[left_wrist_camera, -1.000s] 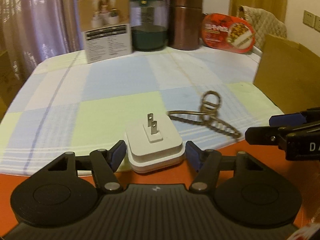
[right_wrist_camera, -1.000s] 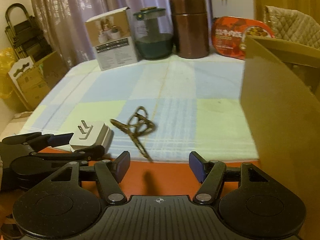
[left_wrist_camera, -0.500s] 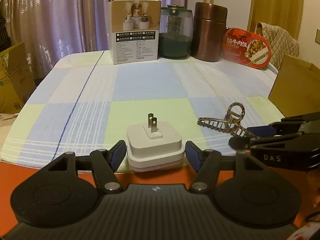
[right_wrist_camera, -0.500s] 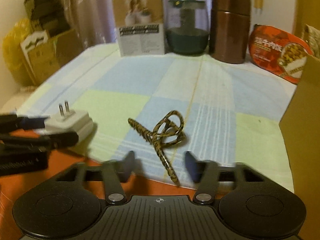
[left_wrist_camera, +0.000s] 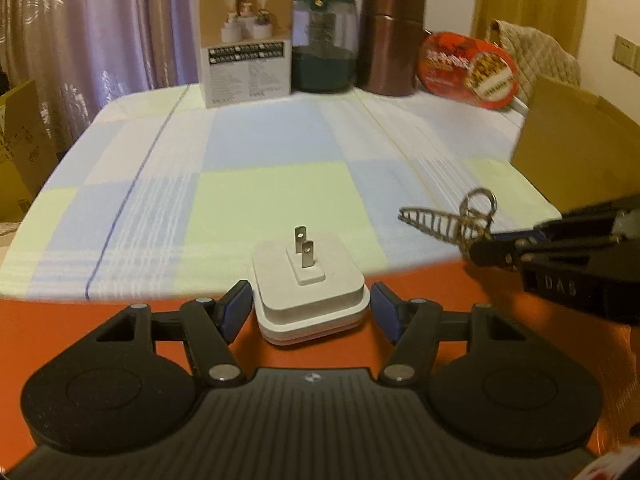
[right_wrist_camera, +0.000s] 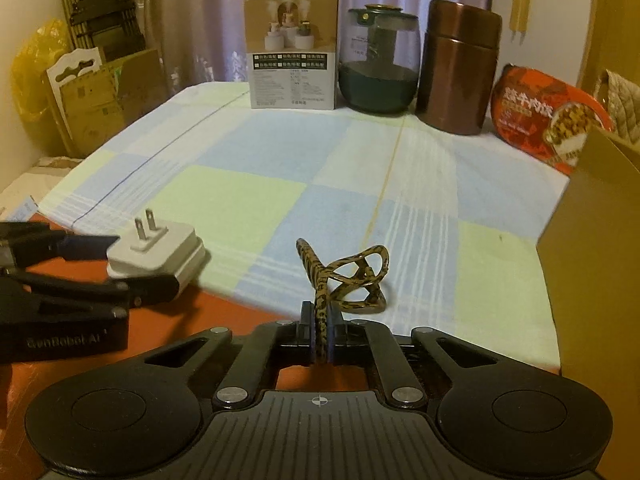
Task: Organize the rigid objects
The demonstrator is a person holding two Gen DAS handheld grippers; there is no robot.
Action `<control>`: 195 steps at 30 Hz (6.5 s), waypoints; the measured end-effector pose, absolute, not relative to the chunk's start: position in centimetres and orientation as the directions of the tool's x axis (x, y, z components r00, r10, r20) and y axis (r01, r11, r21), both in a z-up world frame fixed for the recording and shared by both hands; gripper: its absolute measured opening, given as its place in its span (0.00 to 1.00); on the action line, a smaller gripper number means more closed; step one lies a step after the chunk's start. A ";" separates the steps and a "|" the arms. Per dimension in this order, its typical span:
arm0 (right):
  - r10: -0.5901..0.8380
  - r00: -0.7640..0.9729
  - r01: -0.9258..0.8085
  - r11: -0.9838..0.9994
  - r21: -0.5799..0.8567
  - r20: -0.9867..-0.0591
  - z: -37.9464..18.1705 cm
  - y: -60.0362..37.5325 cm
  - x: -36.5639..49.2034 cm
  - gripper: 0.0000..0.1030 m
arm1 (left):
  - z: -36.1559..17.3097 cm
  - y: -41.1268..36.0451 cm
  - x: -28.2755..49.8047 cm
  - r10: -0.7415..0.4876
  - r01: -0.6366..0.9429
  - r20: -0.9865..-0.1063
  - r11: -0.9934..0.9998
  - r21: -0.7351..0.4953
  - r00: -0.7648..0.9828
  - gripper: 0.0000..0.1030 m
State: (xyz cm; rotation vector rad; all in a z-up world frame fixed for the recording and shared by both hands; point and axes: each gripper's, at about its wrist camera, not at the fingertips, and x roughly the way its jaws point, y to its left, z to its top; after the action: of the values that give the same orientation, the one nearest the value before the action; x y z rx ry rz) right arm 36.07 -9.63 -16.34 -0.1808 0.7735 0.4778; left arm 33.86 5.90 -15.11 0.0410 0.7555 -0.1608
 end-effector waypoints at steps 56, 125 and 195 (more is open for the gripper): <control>0.304 0.793 -0.394 0.917 -0.064 -0.528 2.4 -21.0 22.6 0.00 | 0.5 -5.4 24.2 -0.203 0.223 -0.603 0.974 -0.041 0.772 0.59; 0.120 0.727 -0.028 0.989 0.146 -0.676 0.2 -41.4 21.1 0.64 | 0.3 -20.3 23.3 -0.334 0.367 -0.652 0.926 -0.092 0.680 0.90; 0.122 0.716 -0.097 0.992 0.075 -0.687 2.5 -36.4 7.5 0.68 | 1.8 -15.6 8.8 -0.231 0.172 -0.665 0.973 -0.154 0.710 0.90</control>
State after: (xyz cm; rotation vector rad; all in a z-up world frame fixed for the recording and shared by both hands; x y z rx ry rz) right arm 7.54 -36.44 2.49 0.0338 0.7633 0.1213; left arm 8.81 -15.55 1.77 -0.0830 0.7491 -0.2238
